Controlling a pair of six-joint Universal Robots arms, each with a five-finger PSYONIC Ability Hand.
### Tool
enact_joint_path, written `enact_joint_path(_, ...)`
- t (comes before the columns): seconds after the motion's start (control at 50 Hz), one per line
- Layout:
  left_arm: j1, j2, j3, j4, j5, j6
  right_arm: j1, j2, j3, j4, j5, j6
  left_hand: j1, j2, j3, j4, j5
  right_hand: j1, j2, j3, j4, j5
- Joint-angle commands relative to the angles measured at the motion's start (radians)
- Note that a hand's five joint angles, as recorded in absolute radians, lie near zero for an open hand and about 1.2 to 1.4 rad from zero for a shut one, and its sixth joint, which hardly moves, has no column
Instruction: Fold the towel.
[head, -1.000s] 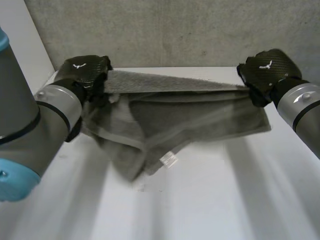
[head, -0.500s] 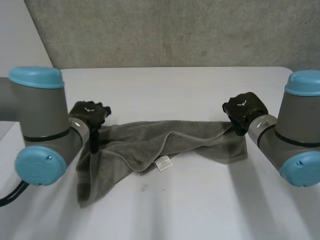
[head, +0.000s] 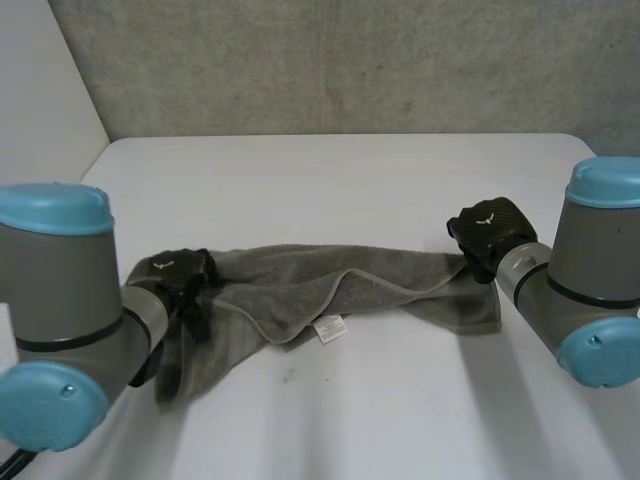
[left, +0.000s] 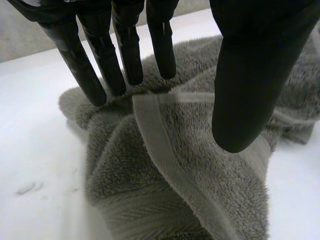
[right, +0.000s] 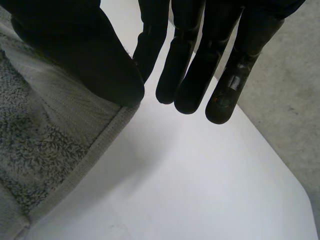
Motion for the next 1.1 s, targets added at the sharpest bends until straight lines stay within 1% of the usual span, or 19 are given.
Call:
enact_joint_path(0.02,-0.004,-0.080,0.012,0.108,-0.001,0.014,0.003,0.000,0.021,-0.002,-0.001,0.000,0.103,0.100,0.100,0.099,0.100,0.430,0.220,0.213,0.202,0.224)
enact_joint_path(0.14,-0.002,-0.119,0.035,0.135,-0.002,0.014,0.003,0.002,0.021,-0.002,-0.001,0.000,0.158,0.156,0.156,0.155,0.156,0.430,0.220,0.213,0.202,0.224)
enact_joint_path(0.2,-0.002,-0.133,0.038,0.135,-0.002,0.014,0.003,0.002,0.021,-0.003,-0.001,0.000,0.249,0.247,0.247,0.246,0.247,0.430,0.220,0.213,0.202,0.224)
enact_joint_path(0.22,-0.002,-0.139,0.038,0.135,-0.002,0.015,0.003,0.002,0.021,-0.003,-0.001,0.000,0.360,0.358,0.358,0.357,0.357,0.430,0.220,0.213,0.202,0.224)
enact_joint_path(0.24,-0.002,-0.139,0.038,0.135,-0.002,0.015,0.001,0.002,0.021,-0.003,-0.001,0.000,0.361,0.359,0.359,0.358,0.358,0.430,0.220,0.213,0.202,0.224)
enact_joint_path(0.28,-0.002,-0.136,0.031,0.134,-0.005,0.014,0.001,0.002,0.019,-0.003,0.001,-0.001,0.682,0.680,0.680,0.679,0.680,0.430,0.220,0.213,0.202,0.224)
enact_joint_path(0.3,-0.002,-0.136,0.031,0.134,-0.005,0.014,0.001,0.002,0.019,-0.003,0.001,-0.002,0.684,0.682,0.682,0.681,0.681,0.430,0.220,0.213,0.202,0.224)
enact_joint_path(0.34,-0.002,-0.110,0.023,0.131,-0.010,0.014,0.001,0.002,0.015,-0.002,0.002,-0.002,0.842,0.840,0.840,0.839,0.839,0.430,0.220,0.213,0.202,0.224)
enact_joint_path(0.56,-0.010,0.024,-0.026,0.126,-0.025,0.021,-0.002,0.006,0.007,0.001,0.004,-0.015,0.822,0.820,0.820,0.819,0.819,0.430,0.220,0.213,0.202,0.224)
enact_joint_path(0.68,-0.011,0.027,-0.065,0.128,-0.030,0.121,-0.005,0.014,0.005,0.003,0.004,-0.015,0.813,0.811,0.811,0.810,0.811,0.430,0.220,0.213,0.202,0.224)
enact_joint_path(0.72,-0.013,0.019,-0.080,0.132,-0.030,0.162,-0.006,0.012,0.005,0.003,0.002,-0.015,0.755,0.753,0.753,0.751,0.752,0.430,0.220,0.213,0.202,0.224)
enact_joint_path(0.78,-0.014,0.018,-0.089,0.134,-0.030,0.170,-0.006,0.014,0.005,0.003,0.002,-0.015,0.687,0.685,0.685,0.684,0.684,0.430,0.220,0.213,0.202,0.224)
enact_joint_path(0.8,-0.014,0.015,-0.094,0.135,-0.033,0.170,-0.006,0.014,0.005,0.003,0.002,-0.015,0.568,0.566,0.566,0.564,0.565,0.430,0.220,0.213,0.202,0.224)
enact_joint_path(0.82,-0.040,0.301,-0.166,0.272,-0.117,0.182,-0.009,-0.104,-0.033,0.082,0.002,-0.023,0.854,0.852,0.852,0.850,0.851,0.430,0.220,0.213,0.202,0.224)
enact_joint_path(0.9,-0.036,0.406,-0.121,0.210,-0.114,0.202,-0.017,-0.185,-0.074,0.162,-0.001,-0.023,0.854,0.852,0.852,0.850,0.851,0.430,0.220,0.213,0.202,0.224)
enact_joint_path(0.96,-0.030,0.487,-0.054,0.123,-0.093,0.234,-0.023,-0.250,-0.120,0.247,-0.005,-0.020,0.854,0.852,0.852,0.850,0.851,0.430,0.220,0.213,0.202,0.224)
enact_joint_path(1.0,-0.022,0.513,-0.017,0.083,-0.076,0.247,-0.026,-0.351,-0.168,0.303,-0.008,-0.021,0.854,0.852,0.852,0.850,0.851,0.430,0.220,0.213,0.202,0.224)
enact_joint_path(1.06,0.007,0.547,0.057,0.014,-0.050,0.259,-0.025,-0.405,-0.192,0.323,-0.015,-0.026,0.854,0.852,0.852,0.850,0.851,0.430,0.220,0.213,0.202,0.224)
enact_joint_path(1.1,0.067,0.559,0.124,-0.035,-0.035,0.264,-0.031,-0.475,-0.234,0.351,-0.041,-0.069,0.854,0.852,0.852,0.850,0.851,0.430,0.220,0.213,0.202,0.224)
